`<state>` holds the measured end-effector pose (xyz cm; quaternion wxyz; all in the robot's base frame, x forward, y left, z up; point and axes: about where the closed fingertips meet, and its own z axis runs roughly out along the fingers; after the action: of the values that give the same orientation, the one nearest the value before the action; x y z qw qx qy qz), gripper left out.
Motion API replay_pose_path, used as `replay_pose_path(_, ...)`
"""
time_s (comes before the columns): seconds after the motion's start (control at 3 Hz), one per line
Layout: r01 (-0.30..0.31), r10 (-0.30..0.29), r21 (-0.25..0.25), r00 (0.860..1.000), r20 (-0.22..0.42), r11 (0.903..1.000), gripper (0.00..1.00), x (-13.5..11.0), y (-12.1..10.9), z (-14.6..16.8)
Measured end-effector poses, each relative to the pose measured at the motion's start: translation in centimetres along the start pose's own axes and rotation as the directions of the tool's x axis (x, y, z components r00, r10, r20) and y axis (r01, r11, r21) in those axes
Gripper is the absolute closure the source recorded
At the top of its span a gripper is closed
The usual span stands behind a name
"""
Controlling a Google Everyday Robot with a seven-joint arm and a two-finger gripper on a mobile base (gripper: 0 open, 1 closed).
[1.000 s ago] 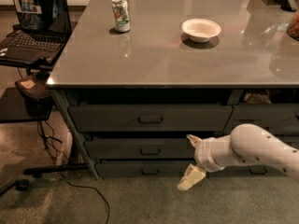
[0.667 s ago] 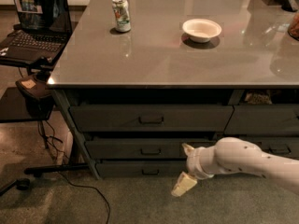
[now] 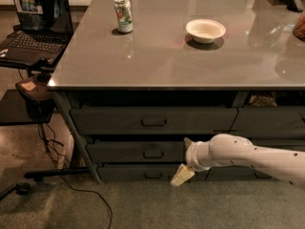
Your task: Open middle drawer
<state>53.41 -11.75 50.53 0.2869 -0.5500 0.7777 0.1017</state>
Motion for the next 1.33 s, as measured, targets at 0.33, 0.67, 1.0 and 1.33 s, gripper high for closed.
replay_pose_path(0.33,0.000,0.000,0.000,1.000,0.000,1.0000,0.00,0.0,0.0,0.0)
replay_pose_path(0.67,-0.021,0.021,0.023,1.000,0.003,0.9995,0.00,0.6,-0.7,2.5)
replay_pose_path(1.0,-0.033,0.032,0.068,0.999,0.007,0.9971,0.00,1.6,-2.1,7.2)
replay_pose_path(1.33,-0.028,0.023,0.123,0.999,0.042,0.9920,0.00,0.5,-3.5,7.7)
